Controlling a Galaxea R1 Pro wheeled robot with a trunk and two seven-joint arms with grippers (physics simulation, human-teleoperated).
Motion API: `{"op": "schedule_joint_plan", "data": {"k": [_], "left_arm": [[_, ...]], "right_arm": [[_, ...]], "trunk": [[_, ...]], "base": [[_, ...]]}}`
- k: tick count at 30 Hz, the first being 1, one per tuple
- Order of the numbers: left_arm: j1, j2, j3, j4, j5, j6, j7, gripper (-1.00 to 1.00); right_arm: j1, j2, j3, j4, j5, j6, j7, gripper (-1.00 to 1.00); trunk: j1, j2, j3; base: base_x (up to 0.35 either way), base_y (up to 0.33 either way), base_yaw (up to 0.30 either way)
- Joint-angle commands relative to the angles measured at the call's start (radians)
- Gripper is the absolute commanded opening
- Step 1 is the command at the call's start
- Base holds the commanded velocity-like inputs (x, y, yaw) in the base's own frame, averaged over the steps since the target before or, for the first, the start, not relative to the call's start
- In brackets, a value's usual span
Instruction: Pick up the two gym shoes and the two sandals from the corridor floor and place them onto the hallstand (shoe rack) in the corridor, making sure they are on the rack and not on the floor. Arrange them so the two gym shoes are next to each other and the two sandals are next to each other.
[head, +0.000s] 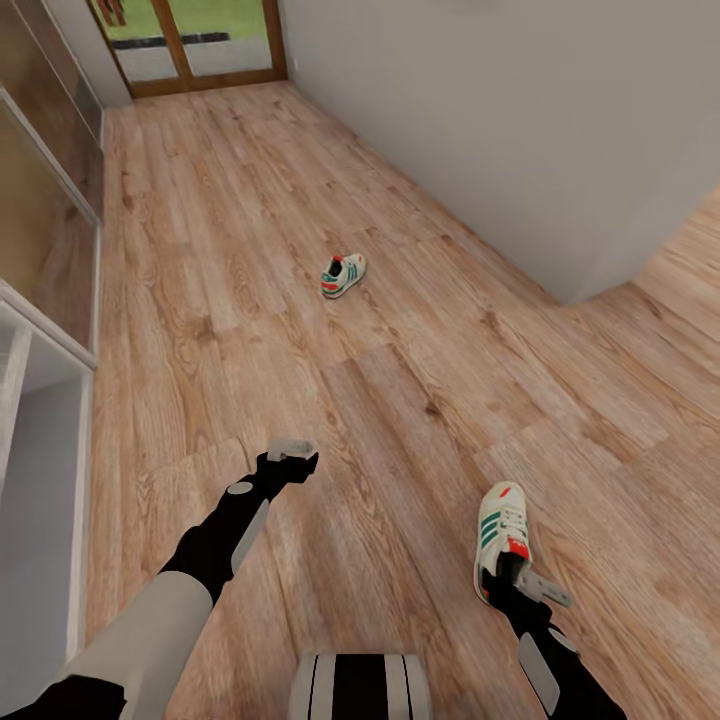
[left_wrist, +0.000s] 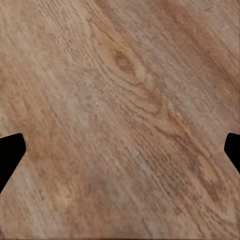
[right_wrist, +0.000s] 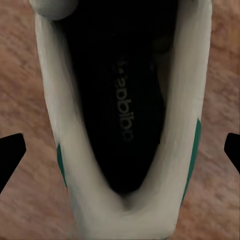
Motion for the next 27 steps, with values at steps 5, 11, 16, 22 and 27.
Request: {"op": "schedule_joint_plan", "data": {"k": [5, 11, 16, 22, 27], "left_arm": [[0.0, 0.001, 0.0, -0.001, 0.007, 0.006, -0.002, 1.0], [0.0, 0.001, 0.0, -0.001, 0.007, 0.006, -0.002, 1.0], [0.0, 0.001, 0.0, -0.001, 0.007, 0.006, -0.003, 1.0], [0.0, 0.001, 0.0, -0.001, 0.007, 0.006, 0.001, 1.0], [0.0, 0.001, 0.0, -0.001, 0.007, 0.006, 0.001, 1.0]], "right_arm": [[0.0, -0.001, 0.0, -0.001, -0.011, -0.003, -0.001, 1.0], [0.0, -0.002, 0.0, -0.001, -0.011, -0.003, -0.001, 1.0], [0.0, -0.002, 0.0, -0.001, -0.011, -0.003, -0.001, 1.0], [0.0, -0.003, 0.0, -0.001, -0.011, -0.003, -0.001, 1.0], [0.0, -0.003, 0.0, -0.001, -0.011, -0.003, -0.001, 1.0]], "trunk": [[0.0, 0.0, -0.001], [0.0, 0.0, -0.001], [0.002, -0.001, -0.022], [0.003, -0.002, -0.031], [0.003, -0.002, -0.032]], "base": [[0.0, 0.0, 0.098], [0.0, 0.0, 0.015], [0.0, 0.0, 0.002], [0.0, 0.0, 0.0], [0.0, 0.0, 0.0]]}}
